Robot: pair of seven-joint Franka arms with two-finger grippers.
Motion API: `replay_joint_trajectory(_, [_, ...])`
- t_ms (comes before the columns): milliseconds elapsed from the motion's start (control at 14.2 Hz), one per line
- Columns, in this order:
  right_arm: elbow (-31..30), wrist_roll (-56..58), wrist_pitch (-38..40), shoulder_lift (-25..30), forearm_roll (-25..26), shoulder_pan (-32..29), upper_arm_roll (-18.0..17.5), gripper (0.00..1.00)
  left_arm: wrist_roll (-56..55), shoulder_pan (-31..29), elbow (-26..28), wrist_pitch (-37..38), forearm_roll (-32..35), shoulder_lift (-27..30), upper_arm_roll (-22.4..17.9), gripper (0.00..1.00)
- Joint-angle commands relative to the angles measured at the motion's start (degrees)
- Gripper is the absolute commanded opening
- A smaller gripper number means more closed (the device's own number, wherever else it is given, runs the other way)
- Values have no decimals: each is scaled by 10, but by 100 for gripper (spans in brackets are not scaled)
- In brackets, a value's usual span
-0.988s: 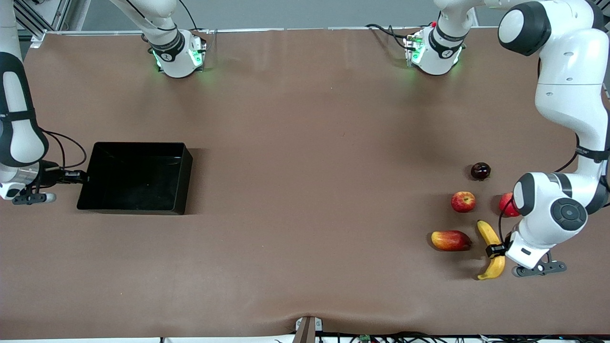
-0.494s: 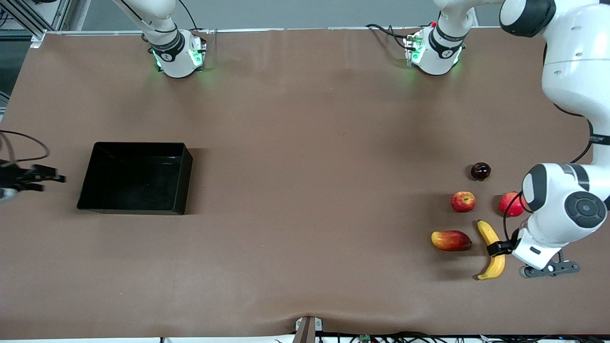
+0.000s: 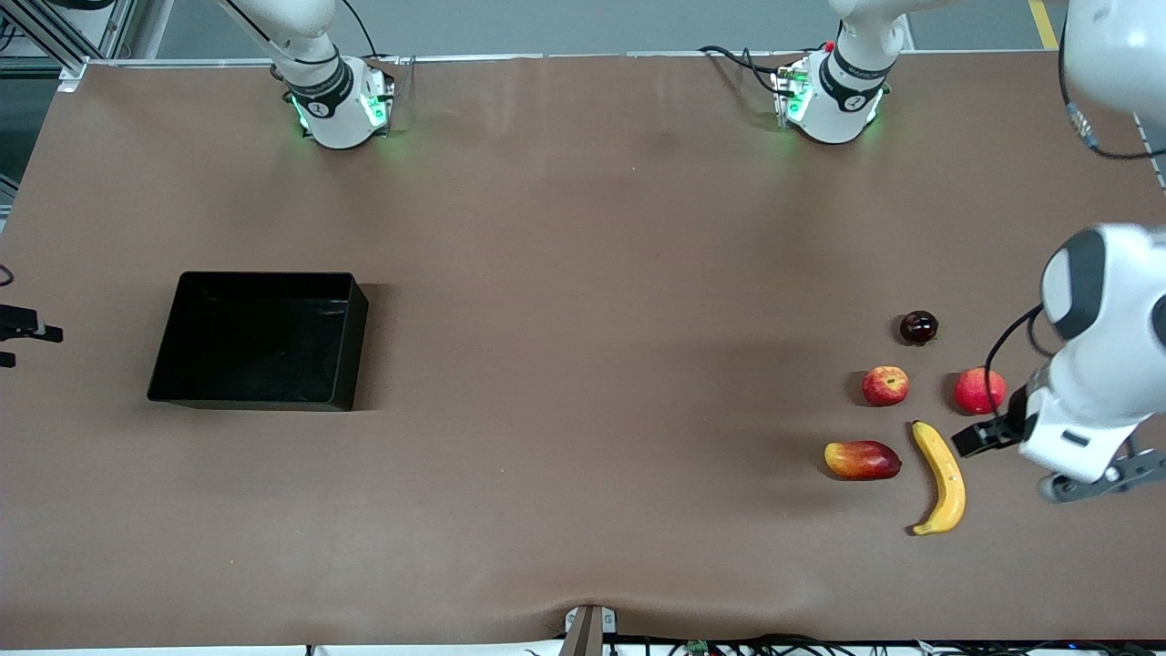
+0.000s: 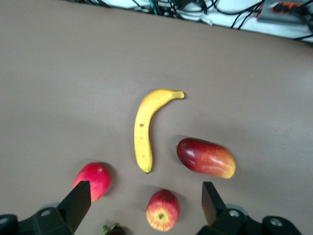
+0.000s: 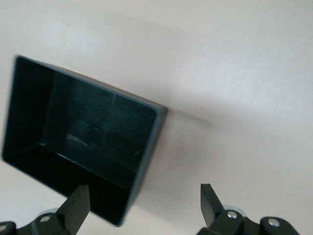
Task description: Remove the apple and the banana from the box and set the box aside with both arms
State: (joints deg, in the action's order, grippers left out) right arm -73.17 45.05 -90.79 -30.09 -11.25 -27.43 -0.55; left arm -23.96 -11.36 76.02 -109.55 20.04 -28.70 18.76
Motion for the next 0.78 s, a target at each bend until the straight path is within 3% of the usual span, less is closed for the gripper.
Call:
replay_joint_trajectory(0, [21, -102, 44, 13, -5, 25, -8, 100, -6, -6, 18, 51, -18, 63, 21, 100])
replay_joint_trajectory(141, [22, -177, 75, 41, -2, 60, -5, 100, -6, -9, 18, 106, -75, 92, 36, 100])
replay_joint_trajectory(423, [22, -251, 126, 88, -5, 94, -12, 100, 62, -10, 18, 208, -92, 159, 37, 100])
replay_joint_trajectory(705, [17, -331, 127, 123, -3, 119, -12, 100, 123, -6, 28, 253, -131, 225, 31, 100])
